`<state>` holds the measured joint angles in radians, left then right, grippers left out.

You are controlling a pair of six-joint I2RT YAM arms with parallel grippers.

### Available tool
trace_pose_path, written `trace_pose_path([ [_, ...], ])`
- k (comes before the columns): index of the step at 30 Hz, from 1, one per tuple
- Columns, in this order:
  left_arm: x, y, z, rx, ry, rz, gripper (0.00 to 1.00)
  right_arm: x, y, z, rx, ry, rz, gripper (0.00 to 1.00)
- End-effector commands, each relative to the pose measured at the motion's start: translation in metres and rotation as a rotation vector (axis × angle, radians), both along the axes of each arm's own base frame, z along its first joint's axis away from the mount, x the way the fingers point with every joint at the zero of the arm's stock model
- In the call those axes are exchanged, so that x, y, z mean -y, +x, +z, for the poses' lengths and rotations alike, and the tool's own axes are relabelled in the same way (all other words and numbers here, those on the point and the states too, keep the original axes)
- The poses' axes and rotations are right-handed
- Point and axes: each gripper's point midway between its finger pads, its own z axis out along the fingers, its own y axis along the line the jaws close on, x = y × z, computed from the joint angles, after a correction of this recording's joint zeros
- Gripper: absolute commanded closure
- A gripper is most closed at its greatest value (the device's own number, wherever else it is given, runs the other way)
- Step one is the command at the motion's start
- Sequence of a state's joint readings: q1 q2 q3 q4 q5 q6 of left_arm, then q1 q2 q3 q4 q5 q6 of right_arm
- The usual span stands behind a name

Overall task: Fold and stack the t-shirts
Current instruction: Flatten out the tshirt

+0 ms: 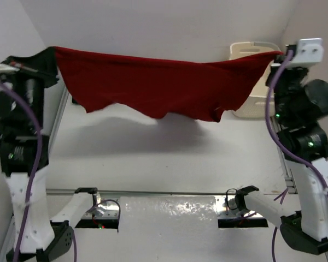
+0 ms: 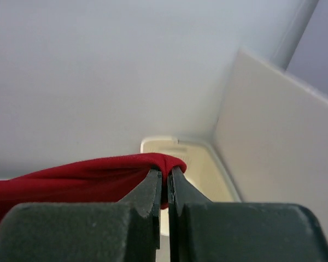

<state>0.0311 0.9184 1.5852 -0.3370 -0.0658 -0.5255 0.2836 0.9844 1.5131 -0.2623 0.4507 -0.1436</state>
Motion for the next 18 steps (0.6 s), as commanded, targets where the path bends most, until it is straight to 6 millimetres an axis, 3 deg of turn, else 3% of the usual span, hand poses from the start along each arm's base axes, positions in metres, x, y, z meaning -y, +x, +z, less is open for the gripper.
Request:
trace_pose_path([
  [1, -0.019, -0.064, 0.044, 0.114, 0.014, 0.119, 1.00, 0.006, -0.045, 0.053, 0.111, -0.068, 0.040, 1.00],
  [2, -0.019, -0.077, 0.052, 0.137, 0.018, 0.123, 1.00, 0.008, -0.060, 0.071, 0.158, -0.070, 0.049, 1.00],
  [3, -0.018, -0.099, 0.069, 0.187, 0.021, 0.125, 1.00, 0.004, -0.070, 0.079, 0.171, -0.087, 0.088, 1.00],
  [6, -0.017, -0.143, 0.093, 0.262, 0.026, 0.127, 1.00, 0.002, -0.104, 0.111, 0.252, -0.097, 0.146, 1.00],
  [9, -0.018, -0.180, 0.110, 0.321, 0.023, 0.141, 1.00, 0.006, -0.142, 0.140, 0.351, -0.092, 0.174, 1.00],
  [12, -0.015, -0.202, 0.116, 0.350, 0.029, 0.126, 1.00, 0.010, -0.174, 0.163, 0.438, -0.099, 0.188, 1.00],
  [15, -0.012, -0.205, 0.116, 0.352, 0.027, 0.109, 1.00, 0.014, -0.180, 0.170, 0.463, -0.112, 0.169, 1.00],
  [18, -0.011, -0.180, 0.107, 0.288, 0.020, 0.098, 1.00, 0.017, -0.154, 0.161, 0.413, -0.127, 0.110, 1.00],
])
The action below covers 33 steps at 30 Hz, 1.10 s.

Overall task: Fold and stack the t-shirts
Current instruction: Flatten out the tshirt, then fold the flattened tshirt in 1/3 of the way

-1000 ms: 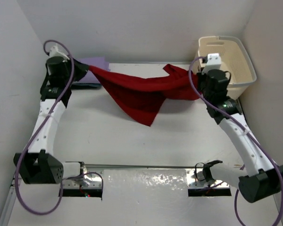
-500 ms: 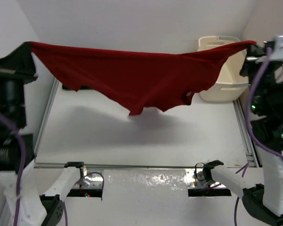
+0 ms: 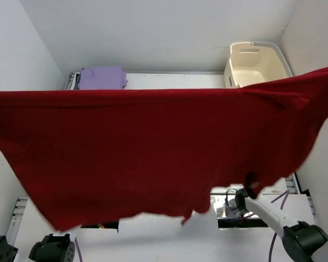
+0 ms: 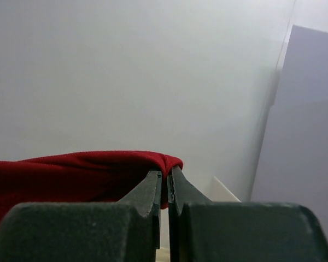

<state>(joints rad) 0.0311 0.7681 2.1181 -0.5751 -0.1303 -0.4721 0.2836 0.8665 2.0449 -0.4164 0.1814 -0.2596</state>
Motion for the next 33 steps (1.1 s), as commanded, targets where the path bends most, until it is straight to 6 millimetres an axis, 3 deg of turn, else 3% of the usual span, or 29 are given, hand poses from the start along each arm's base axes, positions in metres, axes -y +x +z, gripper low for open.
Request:
trace_pose_path([
  [1, -0.006, 0.063, -0.025, -0.171, -0.021, 0.014, 1.00, 0.000, 0.067, -0.028, -0.141, -0.042, -0.122, 1.00],
  [5, -0.009, 0.141, -0.074, -0.337, -0.052, 0.007, 1.00, -0.005, 0.142, -0.068, -0.273, -0.068, -0.216, 1.00],
  [6, -0.011, 0.158, -0.088, -0.375, -0.063, 0.016, 1.00, -0.011, 0.168, -0.093, -0.335, -0.105, -0.230, 1.00],
  [7, -0.013, 0.190, -0.122, -0.466, -0.067, 0.023, 1.00, -0.015, 0.184, -0.105, -0.362, -0.120, -0.234, 1.00],
  [8, -0.014, 0.207, -0.133, -0.483, -0.081, 0.022, 1.00, -0.022, 0.212, -0.123, -0.413, -0.135, -0.242, 1.00],
  [9, -0.016, 0.225, -0.152, -0.528, -0.088, 0.031, 1.00, -0.028, 0.235, -0.149, -0.476, -0.161, -0.243, 1.00],
  [10, -0.017, 0.257, -0.187, -0.606, -0.089, 0.034, 1.00, -0.032, 0.264, -0.173, -0.533, -0.178, -0.253, 1.00],
  [11, -0.016, 0.273, -0.206, -0.644, -0.092, 0.031, 1.00, -0.035, 0.281, -0.191, -0.567, -0.189, -0.248, 1.00],
  [12, -0.016, 0.289, -0.230, -0.693, -0.092, 0.030, 1.00, -0.039, 0.301, -0.223, -0.632, -0.187, -0.221, 1.00],
  [13, -0.017, 0.317, -0.277, -0.777, -0.101, 0.033, 1.00, -0.039, 0.317, -0.242, -0.668, -0.175, -0.199, 1.00],
  [14, -0.020, 0.329, -0.299, -0.808, -0.109, 0.044, 1.00, -0.044, 0.347, -0.289, -0.762, -0.172, -0.136, 1.00],
  [15, -0.022, 0.342, -0.347, -0.894, -0.111, 0.057, 1.00, -0.045, 0.360, -0.311, -0.798, -0.167, -0.118, 1.00],
  [16, -0.025, 0.361, -0.384, -0.944, -0.120, 0.072, 1.00, -0.049, 0.385, -0.350, -0.860, -0.190, -0.100, 1.00],
  [17, -0.024, 0.373, -0.390, -0.944, -0.117, 0.066, 1.00, -0.051, 0.397, -0.369, -0.889, -0.198, -0.089, 1.00],
  [18, -0.023, 0.384, -0.412, -0.985, -0.109, 0.056, 1.00, -0.054, 0.408, -0.388, -0.922, -0.194, -0.081, 1.00],
  [19, -0.017, 0.409, -0.441, -1.035, -0.086, 0.023, 1.00, -0.062, 0.421, -0.395, -0.932, -0.197, -0.043, 1.00],
  [20, -0.017, 0.424, -0.445, -1.041, -0.085, 0.016, 1.00, -0.066, 0.440, -0.439, -1.018, -0.192, -0.029, 1.00],
  [21, -0.017, 0.445, -0.487, -1.126, -0.080, 0.013, 1.00, -0.067, 0.450, -0.456, -1.048, -0.184, -0.024, 1.00],
  [22, -0.017, 0.457, -0.502, -1.155, -0.076, 0.013, 1.00, -0.071, 0.462, -0.460, -1.052, -0.182, -0.009, 1.00],
  [23, -0.017, 0.474, -0.501, -1.147, -0.067, 0.008, 1.00, -0.072, 0.476, -0.499, -1.117, -0.181, -0.016, 1.00],
  [24, -0.017, 0.487, -0.542, -1.231, -0.075, 0.007, 1.00, -0.071, 0.479, -0.518, -1.166, -0.178, -0.017, 1.00],
  [25, -0.017, 0.497, -0.552, -1.252, -0.086, 0.006, 1.00, -0.073, 0.489, -0.515, -1.165, -0.153, -0.015, 1.00],
  [26, -0.014, 0.512, -0.545, -1.227, -0.087, -0.017, 1.00, -0.073, 0.492, -0.529, -1.193, -0.138, -0.016, 1.00],
  [27, -0.013, 0.520, -0.564, -1.255, -0.095, -0.025, 1.00, -0.074, 0.496, -0.546, -1.216, -0.134, -0.005, 1.00],
  [29, -0.010, 0.533, -0.560, -1.237, -0.085, -0.048, 1.00, -0.077, 0.500, -0.554, -1.223, -0.114, 0.007, 1.00],
  [33, -0.014, 0.539, -0.566, -1.249, -0.064, -0.028, 1.00, -0.074, 0.501, -0.570, -1.264, -0.105, -0.014, 1.00],
])
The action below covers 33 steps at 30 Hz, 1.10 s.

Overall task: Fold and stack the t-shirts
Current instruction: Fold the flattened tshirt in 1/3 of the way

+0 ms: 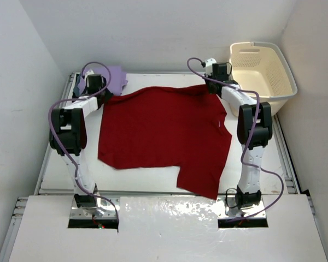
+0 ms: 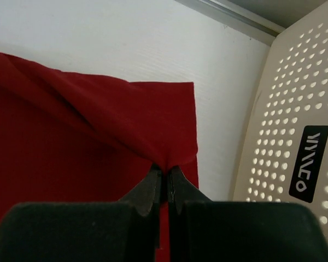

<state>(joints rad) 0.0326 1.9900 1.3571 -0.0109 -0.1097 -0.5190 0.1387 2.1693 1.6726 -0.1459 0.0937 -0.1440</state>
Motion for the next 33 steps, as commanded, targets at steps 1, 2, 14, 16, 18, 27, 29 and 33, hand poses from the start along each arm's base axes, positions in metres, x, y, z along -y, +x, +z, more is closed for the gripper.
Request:
trace_pose_path([
  [1, -0.004, 0.028, 0.053, 0.160, 0.026, -0.013, 1.00, -0.003, 0.020, 0.047, 0.113, 0.068, -0.031, 1.00],
  [2, -0.003, 0.026, 0.052, 0.155, 0.028, -0.018, 1.00, -0.002, 0.016, 0.043, 0.096, 0.074, -0.036, 1.00],
  [14, -0.013, -0.026, 0.062, 0.120, 0.077, 0.021, 1.00, 0.020, -0.071, 0.042, -0.035, 0.091, -0.124, 1.00],
  [16, -0.018, -0.041, 0.057, 0.096, 0.087, 0.038, 1.00, 0.021, -0.083, 0.051, -0.033, 0.093, -0.122, 1.00],
  [18, -0.020, -0.053, 0.049, 0.068, 0.094, 0.055, 1.00, 0.021, -0.098, 0.044, -0.066, 0.098, -0.123, 1.00],
  [27, -0.024, -0.079, 0.043, 0.045, 0.104, 0.076, 1.00, 0.029, -0.168, 0.026, -0.210, 0.114, -0.189, 1.00],
  [29, -0.025, -0.081, 0.045, 0.049, 0.108, 0.081, 1.00, 0.033, -0.184, 0.018, -0.275, 0.092, -0.206, 1.00],
  [33, -0.024, -0.099, 0.029, -0.011, 0.107, 0.076, 1.00, 0.029, -0.214, 0.011, -0.350, 0.140, -0.251, 1.00],
])
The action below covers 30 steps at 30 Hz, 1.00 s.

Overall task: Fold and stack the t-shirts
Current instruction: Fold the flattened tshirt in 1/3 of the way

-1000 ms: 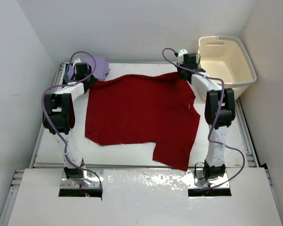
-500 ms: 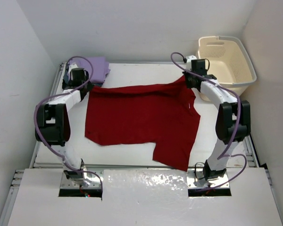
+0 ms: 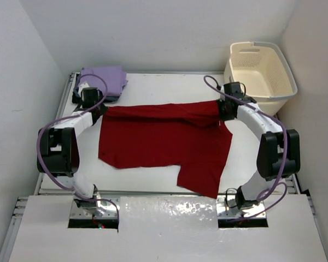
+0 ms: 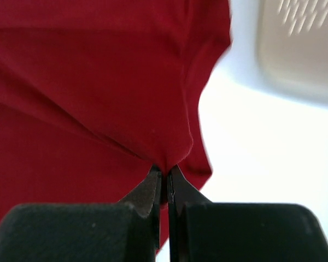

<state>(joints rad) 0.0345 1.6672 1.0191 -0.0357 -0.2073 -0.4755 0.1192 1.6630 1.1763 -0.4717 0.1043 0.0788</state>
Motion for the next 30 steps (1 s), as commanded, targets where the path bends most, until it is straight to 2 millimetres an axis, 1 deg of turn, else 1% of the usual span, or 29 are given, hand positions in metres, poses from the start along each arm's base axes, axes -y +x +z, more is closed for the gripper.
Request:
trace_pose_path([
  [1, -0.007, -0.007, 0.016, 0.038, 0.010, 0.023, 1.00, 0.002, -0.032, 0.007, -0.049, 0.039, -0.076, 1.00],
  [2, -0.005, -0.008, 0.014, 0.036, 0.006, 0.016, 1.00, 0.001, -0.041, 0.000, -0.074, 0.059, -0.096, 0.99],
  [4, -0.005, -0.012, 0.007, 0.019, -0.001, 0.017, 1.00, -0.002, -0.052, -0.007, -0.111, 0.080, -0.112, 0.98],
  [5, -0.004, -0.013, 0.004, 0.013, 0.000, 0.014, 1.00, -0.005, -0.061, -0.016, -0.150, 0.097, -0.122, 0.98],
  [7, -0.007, -0.016, -0.001, -0.010, 0.011, 0.024, 1.00, -0.009, -0.071, -0.027, -0.194, 0.121, -0.130, 0.98],
  [8, -0.010, -0.018, -0.002, -0.016, 0.020, 0.036, 1.00, -0.009, -0.079, -0.037, -0.222, 0.127, -0.142, 0.95],
  [11, -0.012, -0.021, -0.008, -0.047, 0.025, 0.044, 1.00, -0.008, -0.082, -0.050, -0.254, 0.118, -0.156, 0.80],
  [12, -0.011, -0.025, -0.015, -0.077, 0.018, 0.043, 1.00, -0.009, -0.082, -0.052, -0.261, 0.121, -0.155, 0.63],
  [13, -0.009, -0.026, -0.017, -0.089, 0.011, 0.037, 1.00, -0.009, -0.080, -0.052, -0.257, 0.121, -0.153, 0.54],
  [14, -0.007, -0.029, -0.022, -0.110, -0.003, 0.027, 1.00, -0.010, -0.078, -0.050, -0.251, 0.128, -0.146, 0.51],
  [15, -0.005, -0.030, -0.024, -0.134, -0.012, 0.025, 0.95, -0.011, -0.077, -0.048, -0.247, 0.128, -0.143, 0.49],
  [16, -0.005, -0.040, -0.032, -0.190, -0.016, 0.026, 0.69, -0.010, -0.075, -0.046, -0.241, 0.125, -0.141, 0.46],
  [17, -0.006, -0.043, -0.032, -0.205, -0.015, 0.038, 0.64, -0.010, -0.068, -0.039, -0.221, 0.120, -0.129, 0.41],
  [18, -0.006, -0.047, -0.030, -0.215, -0.016, 0.045, 0.61, -0.009, -0.066, -0.035, -0.217, 0.114, -0.123, 0.40],
  [19, -0.006, -0.055, -0.031, -0.244, -0.027, 0.058, 0.50, -0.009, -0.061, -0.030, -0.200, 0.113, -0.110, 0.40],
  [21, -0.007, -0.060, -0.017, -0.242, -0.030, 0.078, 0.33, -0.011, -0.046, -0.016, -0.138, 0.121, -0.100, 0.36],
  [22, -0.007, -0.062, -0.013, -0.241, -0.030, 0.083, 0.01, -0.014, -0.037, -0.009, -0.107, 0.132, -0.083, 0.36],
  [23, -0.010, -0.060, -0.002, -0.224, -0.018, 0.102, 0.00, -0.017, -0.031, -0.006, -0.086, 0.144, -0.075, 0.34],
  [24, -0.011, -0.061, 0.009, -0.210, -0.016, 0.110, 0.00, -0.019, -0.019, -0.001, -0.042, 0.157, -0.070, 0.31],
  [25, -0.011, -0.058, 0.017, -0.190, -0.017, 0.112, 0.00, -0.022, -0.010, 0.002, -0.008, 0.172, -0.065, 0.16],
  [26, -0.007, -0.051, 0.027, -0.156, -0.034, 0.094, 0.00, -0.026, -0.002, 0.006, 0.022, 0.191, -0.051, 0.06],
  [27, -0.003, -0.046, 0.033, -0.134, -0.049, 0.073, 0.00, -0.028, 0.009, 0.004, 0.044, 0.201, -0.050, 0.01],
  [28, 0.004, -0.037, 0.039, -0.097, -0.063, 0.048, 0.00, -0.031, 0.020, 0.010, 0.068, 0.213, -0.043, 0.01],
  [29, 0.013, -0.030, 0.043, -0.077, -0.090, 0.013, 0.00, -0.032, 0.028, 0.011, 0.078, 0.219, -0.048, 0.01],
  [30, 0.019, -0.022, 0.042, -0.057, -0.105, -0.007, 0.00, -0.032, 0.034, 0.000, 0.060, 0.213, -0.059, 0.01],
])
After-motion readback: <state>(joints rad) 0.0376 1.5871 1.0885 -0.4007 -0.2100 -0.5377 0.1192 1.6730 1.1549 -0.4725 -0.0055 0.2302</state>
